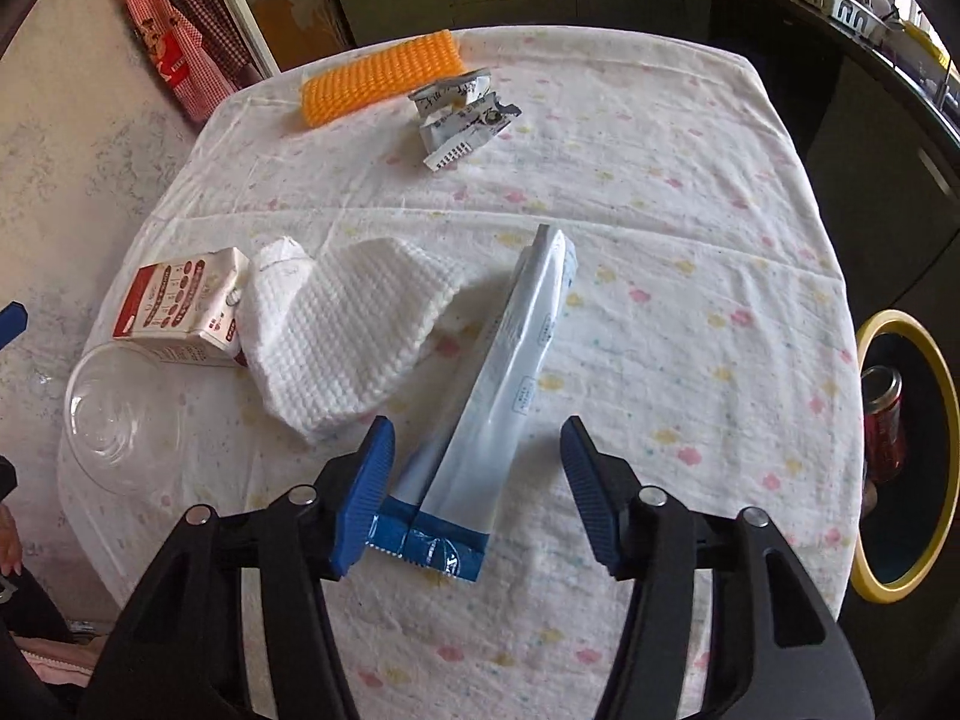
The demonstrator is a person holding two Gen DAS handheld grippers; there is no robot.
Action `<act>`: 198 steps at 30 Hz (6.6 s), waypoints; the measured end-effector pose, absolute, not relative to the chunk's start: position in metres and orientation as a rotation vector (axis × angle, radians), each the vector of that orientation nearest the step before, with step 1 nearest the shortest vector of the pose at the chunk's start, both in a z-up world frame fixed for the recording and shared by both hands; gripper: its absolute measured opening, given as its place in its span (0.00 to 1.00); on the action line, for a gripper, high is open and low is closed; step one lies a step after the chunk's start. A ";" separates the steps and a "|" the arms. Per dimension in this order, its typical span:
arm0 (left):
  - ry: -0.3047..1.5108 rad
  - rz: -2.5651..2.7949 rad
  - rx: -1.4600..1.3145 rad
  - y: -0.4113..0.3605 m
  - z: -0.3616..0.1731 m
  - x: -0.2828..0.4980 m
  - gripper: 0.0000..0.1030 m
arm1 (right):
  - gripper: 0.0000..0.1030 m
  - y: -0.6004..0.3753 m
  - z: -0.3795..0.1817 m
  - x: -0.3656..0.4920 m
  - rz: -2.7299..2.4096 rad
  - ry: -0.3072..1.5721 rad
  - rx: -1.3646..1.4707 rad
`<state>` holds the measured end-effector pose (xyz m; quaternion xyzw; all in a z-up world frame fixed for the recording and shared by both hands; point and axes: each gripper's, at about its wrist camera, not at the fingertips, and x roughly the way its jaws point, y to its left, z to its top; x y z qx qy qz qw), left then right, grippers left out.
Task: Collect trash
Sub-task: 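Grasp the silver-blue toothpaste tube by its blue end with the right gripper, then carry the toothpaste tube over the yellow bin and open the right gripper, then grasp the clear plastic cup with the left gripper, then carry the plastic cup over the yellow bin and open the left gripper, then move the right gripper to the white tissue and pinch it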
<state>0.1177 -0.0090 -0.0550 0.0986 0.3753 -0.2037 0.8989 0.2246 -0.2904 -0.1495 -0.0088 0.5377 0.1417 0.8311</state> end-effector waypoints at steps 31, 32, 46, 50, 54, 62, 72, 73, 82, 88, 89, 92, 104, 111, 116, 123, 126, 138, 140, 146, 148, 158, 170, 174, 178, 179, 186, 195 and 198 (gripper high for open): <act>0.770 -0.521 0.304 -0.061 -0.060 0.106 0.95 | 0.24 -0.535 -0.135 0.192 -0.163 1.003 0.276; 0.771 -0.521 0.308 -0.062 -0.061 0.106 0.95 | 0.24 -0.546 -0.140 0.194 -0.190 1.007 0.289; 0.793 -0.521 0.337 -0.068 -0.066 0.112 0.95 | 0.38 -0.608 -0.179 0.204 -0.370 1.023 0.383; 0.794 -0.520 0.359 -0.067 -0.068 0.113 0.95 | 0.44 -0.589 -0.167 0.190 -0.322 0.983 0.365; 0.767 -0.516 0.422 -0.059 -0.064 0.109 0.95 | 0.51 -0.556 -0.154 0.174 -0.223 0.948 0.337; 0.740 -0.588 0.634 -0.042 -0.059 0.107 0.95 | 0.51 -0.505 -0.139 0.174 -0.066 0.929 0.316; 0.862 -0.859 0.638 -0.026 -0.081 0.128 0.95 | 0.52 -0.491 -0.142 0.175 -0.037 0.948 0.317; 0.874 -0.871 0.638 -0.026 -0.084 0.131 0.95 | 0.52 -0.491 -0.143 0.176 -0.036 0.952 0.319; 0.939 -0.910 0.648 -0.032 -0.105 0.147 0.95 | 0.53 -0.492 -0.150 0.177 -0.029 0.962 0.326; 0.975 -0.912 0.691 -0.037 -0.118 0.148 0.82 | 0.53 -0.490 -0.156 0.178 -0.021 0.977 0.328; 0.978 -0.908 0.693 -0.037 -0.120 0.149 0.80 | 0.54 -0.490 -0.157 0.178 -0.020 0.978 0.330; 0.989 -0.894 0.695 -0.038 -0.125 0.150 0.71 | 0.54 -0.490 -0.157 0.178 -0.020 0.978 0.329; 0.930 -0.900 0.573 -0.039 -0.086 0.147 0.63 | 0.54 -0.488 -0.159 0.175 -0.012 0.972 0.340; 0.848 -0.961 0.576 -0.090 -0.055 0.155 0.63 | 0.54 -0.506 -0.151 0.160 -0.045 0.949 0.352; 0.801 -1.059 0.638 -0.156 -0.043 0.169 0.63 | 0.54 -0.536 -0.149 0.144 -0.114 0.925 0.373; 0.761 -1.212 0.700 -0.275 -0.033 0.192 0.63 | 0.54 -0.586 -0.162 0.121 -0.191 0.905 0.457; 0.763 -1.254 0.719 -0.329 -0.037 0.204 0.63 | 0.54 -0.601 -0.168 0.113 -0.209 0.901 0.485; 0.840 -1.234 0.708 -0.493 -0.080 0.245 0.64 | 0.54 -0.641 -0.186 0.094 -0.241 0.894 0.564; 0.862 -1.207 0.690 -0.504 -0.090 0.250 0.65 | 0.54 -0.644 -0.188 0.093 -0.243 0.897 0.572; 0.891 -1.082 0.637 -0.523 -0.110 0.268 0.87 | 0.56 -0.643 -0.189 0.093 -0.237 0.893 0.585; 0.913 -1.060 0.588 -0.517 -0.106 0.273 0.87 | 0.56 -0.640 -0.187 0.093 -0.229 0.890 0.578; 0.767 -0.968 0.262 -0.374 -0.019 0.243 0.93 | 0.57 -0.620 -0.178 0.101 -0.187 0.884 0.552; 0.571 -0.575 0.137 -0.149 0.017 0.177 0.95 | 0.57 -0.542 -0.149 0.137 -0.018 0.903 0.415; 0.580 -0.433 0.097 -0.081 0.009 0.164 0.95 | 0.57 -0.493 -0.136 0.154 0.088 0.914 0.338; 0.608 -0.335 0.092 -0.035 -0.005 0.150 0.95 | 0.57 -0.425 -0.130 0.175 0.248 0.944 0.247; 0.615 -0.317 0.093 -0.028 -0.008 0.147 0.95 | 0.57 -0.409 -0.130 0.179 0.288 0.951 0.233; 0.639 -0.273 0.036 0.024 -0.029 0.129 0.95 | 0.53 -0.307 -0.132 0.214 0.454 1.000 0.147; 0.677 -0.288 -0.014 0.043 -0.049 0.128 0.95 | 0.42 -0.267 -0.145 0.235 0.440 1.051 0.079; 0.688 -0.294 -0.029 0.048 -0.055 0.129 0.95 | 0.31 -0.262 -0.148 0.239 0.429 1.058 0.074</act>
